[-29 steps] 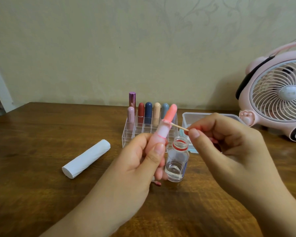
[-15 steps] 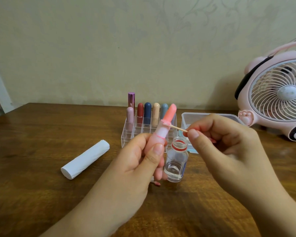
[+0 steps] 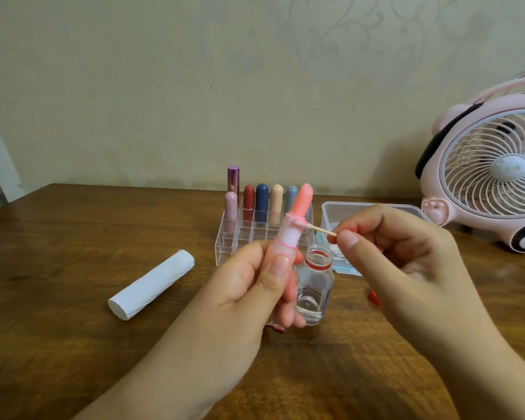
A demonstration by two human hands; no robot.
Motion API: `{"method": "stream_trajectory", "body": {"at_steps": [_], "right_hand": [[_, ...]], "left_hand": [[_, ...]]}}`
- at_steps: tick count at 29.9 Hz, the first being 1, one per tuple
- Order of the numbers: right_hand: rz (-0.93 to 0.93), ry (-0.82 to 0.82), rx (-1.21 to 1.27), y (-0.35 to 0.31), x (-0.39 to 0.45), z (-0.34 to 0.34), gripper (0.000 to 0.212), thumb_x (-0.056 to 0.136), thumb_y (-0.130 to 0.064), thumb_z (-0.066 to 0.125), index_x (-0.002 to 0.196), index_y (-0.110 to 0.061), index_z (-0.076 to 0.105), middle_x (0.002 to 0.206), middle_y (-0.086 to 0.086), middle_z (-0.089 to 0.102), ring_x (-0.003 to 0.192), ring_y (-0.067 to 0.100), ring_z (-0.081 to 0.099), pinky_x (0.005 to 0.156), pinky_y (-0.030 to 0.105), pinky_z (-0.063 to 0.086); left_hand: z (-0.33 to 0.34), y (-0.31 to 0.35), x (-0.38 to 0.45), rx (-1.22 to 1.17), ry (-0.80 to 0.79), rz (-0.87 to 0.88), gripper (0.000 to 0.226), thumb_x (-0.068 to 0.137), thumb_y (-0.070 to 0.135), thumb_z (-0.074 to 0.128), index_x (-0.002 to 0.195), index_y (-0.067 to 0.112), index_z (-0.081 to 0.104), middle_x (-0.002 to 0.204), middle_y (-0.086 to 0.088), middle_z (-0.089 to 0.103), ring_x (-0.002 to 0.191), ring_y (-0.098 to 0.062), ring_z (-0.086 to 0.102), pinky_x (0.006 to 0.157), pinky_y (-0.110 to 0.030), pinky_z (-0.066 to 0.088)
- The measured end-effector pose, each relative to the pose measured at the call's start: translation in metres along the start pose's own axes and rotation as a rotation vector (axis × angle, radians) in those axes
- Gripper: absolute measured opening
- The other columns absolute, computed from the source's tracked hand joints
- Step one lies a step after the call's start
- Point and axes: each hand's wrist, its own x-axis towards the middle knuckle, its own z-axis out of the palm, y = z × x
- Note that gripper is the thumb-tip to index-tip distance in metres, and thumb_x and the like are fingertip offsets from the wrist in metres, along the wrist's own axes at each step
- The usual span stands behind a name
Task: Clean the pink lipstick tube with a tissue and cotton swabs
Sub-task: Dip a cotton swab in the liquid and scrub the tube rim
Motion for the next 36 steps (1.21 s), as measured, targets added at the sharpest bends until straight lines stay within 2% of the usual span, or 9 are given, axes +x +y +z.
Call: {"method": "stream_trajectory", "body": {"at_steps": [4,6,9,11,14,22,25,27,36], "right_hand": [[0.015,0.023,0.032,0.000,0.001,-0.001,0.013,0.078,-0.016,0.062,0.065,-0.019,0.062,0.048,-0.018,0.055,0.043,-0.003,0.051,0.043,0.003,0.034],[-0.007,0.014,0.043,-0.001,0.000,0.000,0.012,0.077,-0.024,0.065,0.067,-0.018,0.062,0.049,-0.017,0.054,0.043,-0.003,0.049,0.044,0.003,0.034],[-0.021,-0.002,0.042,-0.001,0.000,0.001,0.012,0.078,-0.030,0.058,0.071,-0.021,0.063,0.050,-0.017,0.053,0.044,-0.005,0.048,0.044,0.004,0.035],[-0.014,0.010,0.039,-0.001,0.000,0.000,0.012,0.079,-0.024,0.064,0.068,-0.019,0.062,0.049,-0.017,0.054,0.043,-0.005,0.048,0.043,0.003,0.034],[-0.009,0.045,0.020,-0.001,0.001,-0.003,0.016,0.078,-0.013,0.059,0.064,-0.019,0.060,0.046,-0.019,0.053,0.044,-0.006,0.047,0.045,0.000,0.031],[-0.012,0.004,0.042,-0.002,0.001,0.000,0.013,0.079,-0.015,0.063,0.067,-0.019,0.063,0.050,-0.019,0.055,0.043,-0.004,0.051,0.044,0.003,0.035],[0.000,0.027,0.033,-0.001,0.002,-0.004,0.011,0.075,-0.019,0.066,0.065,-0.017,0.063,0.051,-0.018,0.055,0.046,-0.005,0.048,0.046,0.001,0.032],[0.004,0.039,0.046,-0.001,0.002,-0.004,0.012,0.076,-0.014,0.065,0.065,-0.018,0.062,0.049,-0.018,0.053,0.045,-0.006,0.047,0.045,0.000,0.031],[0.045,0.006,0.092,0.000,0.002,-0.003,0.013,0.078,-0.016,0.061,0.066,-0.019,0.064,0.051,-0.015,0.058,0.044,-0.004,0.050,0.043,0.002,0.033]], "left_hand": [[-0.001,0.001,0.000,-0.028,0.004,-0.035,0.029,0.079,0.043,0.048,0.085,0.019,0.064,0.058,0.006,0.054,0.054,-0.008,0.057,0.076,-0.047,0.050],[-0.001,0.001,0.000,-0.026,-0.009,-0.023,0.027,0.081,0.045,0.052,0.084,0.021,0.065,0.059,0.006,0.054,0.054,-0.008,0.057,0.077,-0.052,0.050],[0.000,0.000,-0.001,-0.024,-0.034,-0.010,0.030,0.073,0.050,0.053,0.085,0.027,0.067,0.061,0.007,0.054,0.055,-0.007,0.057,0.076,-0.047,0.051],[0.000,0.000,0.000,-0.039,-0.034,-0.006,0.026,0.075,0.048,0.055,0.084,0.027,0.067,0.061,0.007,0.054,0.054,-0.007,0.056,0.075,-0.046,0.050],[0.000,0.000,0.000,-0.042,-0.018,-0.016,0.022,0.080,0.043,0.053,0.082,0.027,0.068,0.059,0.007,0.054,0.053,-0.007,0.056,0.076,-0.048,0.050],[-0.001,-0.001,0.001,-0.053,-0.023,-0.018,0.034,0.072,0.050,0.054,0.082,0.021,0.066,0.059,0.006,0.054,0.053,-0.009,0.057,0.074,-0.047,0.048],[0.000,0.001,0.000,-0.082,-0.007,-0.033,0.025,0.080,0.045,0.053,0.080,0.025,0.069,0.058,0.005,0.054,0.051,-0.009,0.056,0.074,-0.047,0.048],[0.001,0.003,0.000,-0.106,0.001,-0.038,0.024,0.079,0.040,0.050,0.078,0.027,0.069,0.057,0.005,0.053,0.050,-0.009,0.055,0.072,-0.046,0.047],[0.005,0.010,-0.001,-0.291,-0.042,-0.102,0.025,0.076,0.034,0.051,0.079,0.021,0.072,0.058,0.002,0.053,0.048,-0.010,0.050,0.058,-0.027,0.052]]}}
